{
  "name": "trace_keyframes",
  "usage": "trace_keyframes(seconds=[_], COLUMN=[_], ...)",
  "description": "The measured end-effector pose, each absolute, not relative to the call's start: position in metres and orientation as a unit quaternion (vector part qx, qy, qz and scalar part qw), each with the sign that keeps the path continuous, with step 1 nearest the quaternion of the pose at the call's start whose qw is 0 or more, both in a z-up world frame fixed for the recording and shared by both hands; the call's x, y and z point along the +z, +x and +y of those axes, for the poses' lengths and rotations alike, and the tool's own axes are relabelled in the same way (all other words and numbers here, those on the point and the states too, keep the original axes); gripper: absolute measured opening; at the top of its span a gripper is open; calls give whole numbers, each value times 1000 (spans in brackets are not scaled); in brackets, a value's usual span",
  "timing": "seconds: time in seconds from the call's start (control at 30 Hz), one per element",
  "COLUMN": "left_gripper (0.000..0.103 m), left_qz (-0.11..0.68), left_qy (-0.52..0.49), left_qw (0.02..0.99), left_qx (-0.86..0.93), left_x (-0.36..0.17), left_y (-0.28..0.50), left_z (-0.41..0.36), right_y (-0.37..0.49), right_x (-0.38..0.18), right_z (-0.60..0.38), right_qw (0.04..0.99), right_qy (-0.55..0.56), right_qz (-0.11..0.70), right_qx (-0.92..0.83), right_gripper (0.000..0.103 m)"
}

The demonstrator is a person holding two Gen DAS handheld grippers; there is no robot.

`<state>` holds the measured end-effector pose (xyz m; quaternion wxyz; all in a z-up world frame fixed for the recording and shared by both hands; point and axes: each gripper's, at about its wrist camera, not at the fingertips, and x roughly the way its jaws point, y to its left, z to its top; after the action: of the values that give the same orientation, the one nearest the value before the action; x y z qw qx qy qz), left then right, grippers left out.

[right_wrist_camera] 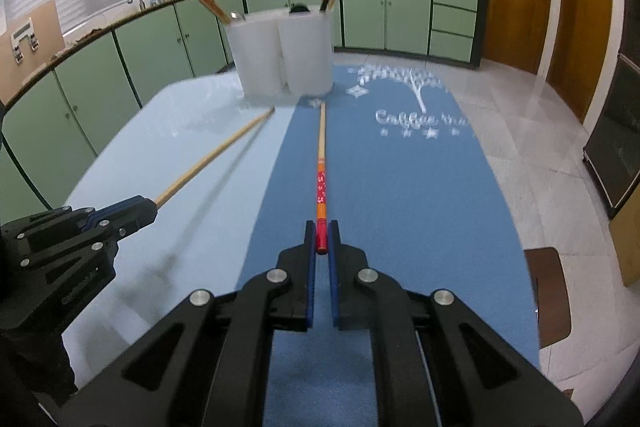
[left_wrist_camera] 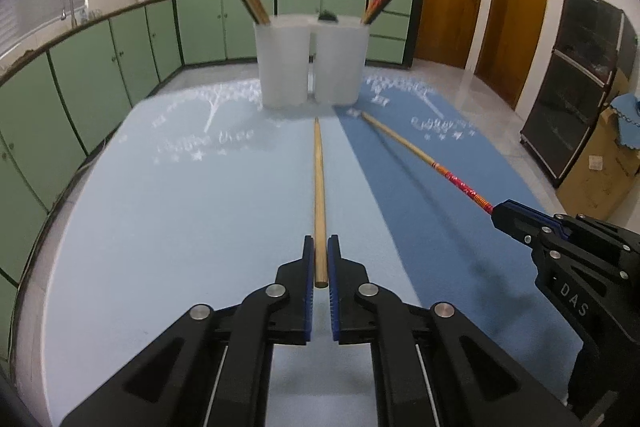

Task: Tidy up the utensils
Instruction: 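Lift both chopsticks and lower them into the white holder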

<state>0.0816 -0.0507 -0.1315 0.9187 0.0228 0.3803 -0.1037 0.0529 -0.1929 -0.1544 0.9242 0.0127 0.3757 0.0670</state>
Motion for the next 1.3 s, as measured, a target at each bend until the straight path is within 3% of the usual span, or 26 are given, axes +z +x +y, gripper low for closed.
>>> trace_keyframes(seconds=[0.57, 1.3], left_gripper=[6, 6], left_qz=[284, 212], left_qy=[13, 14], left_qw=[949, 960], left_qx=[-133, -180], left_x=[-35, 42], left_y=[82, 121], left_z=[-43, -43], right_y=[50, 113], right_x=[-56, 59], right_z=[-199, -188], right_qw=[952, 956], right_qy=[10, -3], right_qz=[293, 244], right_qx=[84, 161], right_gripper=[5, 5])
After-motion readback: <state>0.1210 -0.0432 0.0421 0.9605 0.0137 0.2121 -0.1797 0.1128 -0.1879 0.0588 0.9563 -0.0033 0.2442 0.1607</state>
